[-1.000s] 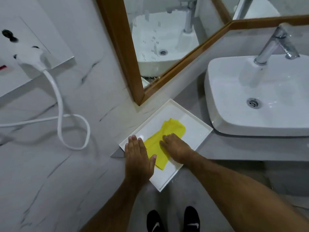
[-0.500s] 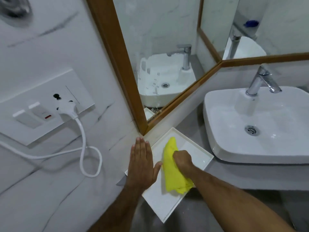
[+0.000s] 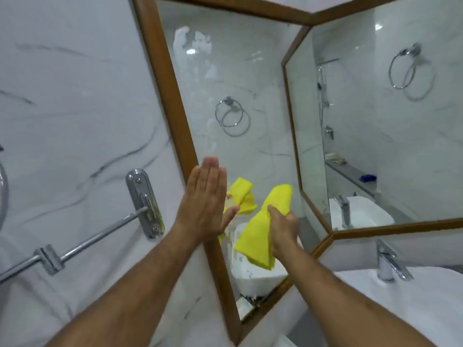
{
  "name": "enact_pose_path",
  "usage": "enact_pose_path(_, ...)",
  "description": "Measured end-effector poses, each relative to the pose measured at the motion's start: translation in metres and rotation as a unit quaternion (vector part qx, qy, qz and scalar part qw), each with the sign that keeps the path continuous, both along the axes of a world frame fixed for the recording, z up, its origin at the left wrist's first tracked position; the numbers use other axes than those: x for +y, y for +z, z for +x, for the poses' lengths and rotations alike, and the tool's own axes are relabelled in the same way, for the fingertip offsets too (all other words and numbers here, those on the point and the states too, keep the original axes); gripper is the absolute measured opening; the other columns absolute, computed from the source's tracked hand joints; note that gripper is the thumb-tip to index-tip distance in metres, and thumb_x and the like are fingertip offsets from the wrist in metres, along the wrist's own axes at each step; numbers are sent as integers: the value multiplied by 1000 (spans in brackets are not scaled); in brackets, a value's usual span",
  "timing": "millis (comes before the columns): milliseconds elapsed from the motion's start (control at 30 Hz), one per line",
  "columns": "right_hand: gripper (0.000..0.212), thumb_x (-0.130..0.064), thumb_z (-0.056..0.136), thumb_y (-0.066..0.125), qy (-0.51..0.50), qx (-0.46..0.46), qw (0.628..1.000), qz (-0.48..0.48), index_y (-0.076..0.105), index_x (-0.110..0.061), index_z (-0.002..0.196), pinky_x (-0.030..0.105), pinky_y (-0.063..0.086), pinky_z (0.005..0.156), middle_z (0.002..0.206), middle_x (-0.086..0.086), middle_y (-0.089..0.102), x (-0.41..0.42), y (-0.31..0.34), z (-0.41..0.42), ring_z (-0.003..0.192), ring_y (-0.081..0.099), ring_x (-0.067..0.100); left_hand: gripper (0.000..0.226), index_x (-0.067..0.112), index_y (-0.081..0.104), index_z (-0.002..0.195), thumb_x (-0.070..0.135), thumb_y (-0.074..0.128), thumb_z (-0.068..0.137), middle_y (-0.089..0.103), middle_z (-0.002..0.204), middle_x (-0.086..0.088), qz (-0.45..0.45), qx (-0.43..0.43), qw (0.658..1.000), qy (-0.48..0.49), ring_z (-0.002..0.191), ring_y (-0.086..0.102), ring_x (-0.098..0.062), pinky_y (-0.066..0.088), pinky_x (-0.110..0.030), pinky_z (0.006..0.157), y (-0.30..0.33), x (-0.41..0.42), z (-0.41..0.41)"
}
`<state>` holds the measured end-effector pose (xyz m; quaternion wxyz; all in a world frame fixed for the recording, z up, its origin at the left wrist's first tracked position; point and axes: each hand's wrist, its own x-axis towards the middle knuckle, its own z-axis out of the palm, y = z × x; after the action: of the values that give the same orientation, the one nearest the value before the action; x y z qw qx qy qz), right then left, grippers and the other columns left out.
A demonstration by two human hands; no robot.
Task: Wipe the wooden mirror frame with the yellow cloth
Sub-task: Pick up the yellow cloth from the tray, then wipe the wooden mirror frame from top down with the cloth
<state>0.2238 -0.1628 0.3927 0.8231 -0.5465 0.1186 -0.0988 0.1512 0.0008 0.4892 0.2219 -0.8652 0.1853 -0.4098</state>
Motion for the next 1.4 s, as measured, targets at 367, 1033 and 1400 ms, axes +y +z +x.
enact_pose_path(367,27,-18,95,47,-36,-208,977,22,65,-8,112,35,52,88,107,14,69,39,260,-10,104,65,36,84,-1,7,155,57,10,94,1,164,-23,132,-102,977,133,153,-5,-34,3,-48,126,239,70,-21)
enact_pose_path(1033,67,-57,99,20,-144,-377,856,-322,16,-24,157,59,-1,121,169,3,6,113,385,59,156,-1,28,87,2,-24,146,66,-13,87,-23,157,-22,172,-157,962,141,150,-19,-30,3,-47,126,339,100,23)
enact_pose_path(1400,59,-45,103,26,-132,-454,782,-407,10,-30,158,60,1,123,170,2,5,90,375,81,156,-1,26,93,-1,-24,142,67,-25,78,-23,156,-25,145,-172,956,189,151,-16,-37,-2,-50,126,334,94,17)
